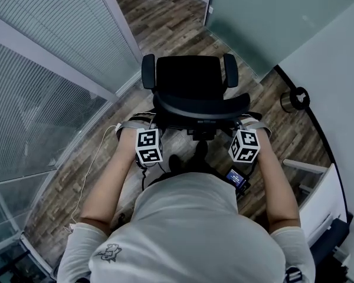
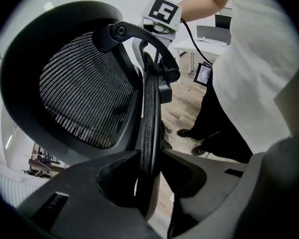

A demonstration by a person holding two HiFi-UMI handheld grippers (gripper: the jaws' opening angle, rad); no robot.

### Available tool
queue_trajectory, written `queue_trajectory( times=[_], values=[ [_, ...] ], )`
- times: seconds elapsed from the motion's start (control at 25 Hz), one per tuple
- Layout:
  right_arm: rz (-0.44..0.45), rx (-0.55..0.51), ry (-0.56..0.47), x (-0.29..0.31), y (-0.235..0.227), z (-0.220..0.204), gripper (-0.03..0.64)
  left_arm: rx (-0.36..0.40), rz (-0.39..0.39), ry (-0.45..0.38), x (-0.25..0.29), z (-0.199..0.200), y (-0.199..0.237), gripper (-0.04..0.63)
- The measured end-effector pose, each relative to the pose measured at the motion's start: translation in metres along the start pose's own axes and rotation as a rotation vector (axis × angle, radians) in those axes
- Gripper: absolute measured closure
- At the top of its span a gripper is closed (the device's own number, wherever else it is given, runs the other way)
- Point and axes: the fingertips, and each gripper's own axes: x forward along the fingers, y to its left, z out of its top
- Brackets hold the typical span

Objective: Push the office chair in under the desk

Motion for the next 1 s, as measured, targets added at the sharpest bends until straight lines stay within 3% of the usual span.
queue_trajectory(
  times=[0.52,1.0],
  values=[
    [-0.038,0.093,0.028,-0.022,0.043,-0.017,0.511,0.115,-0.047,-0.023,0.0,0.026,-0.026,0.472],
    [-0.078,0.228,0.067,-0.044,0.06,-0.058,0.512,0.225,-0.072,-0.043,0.02,0.074,-0.011,0.472]
  ],
)
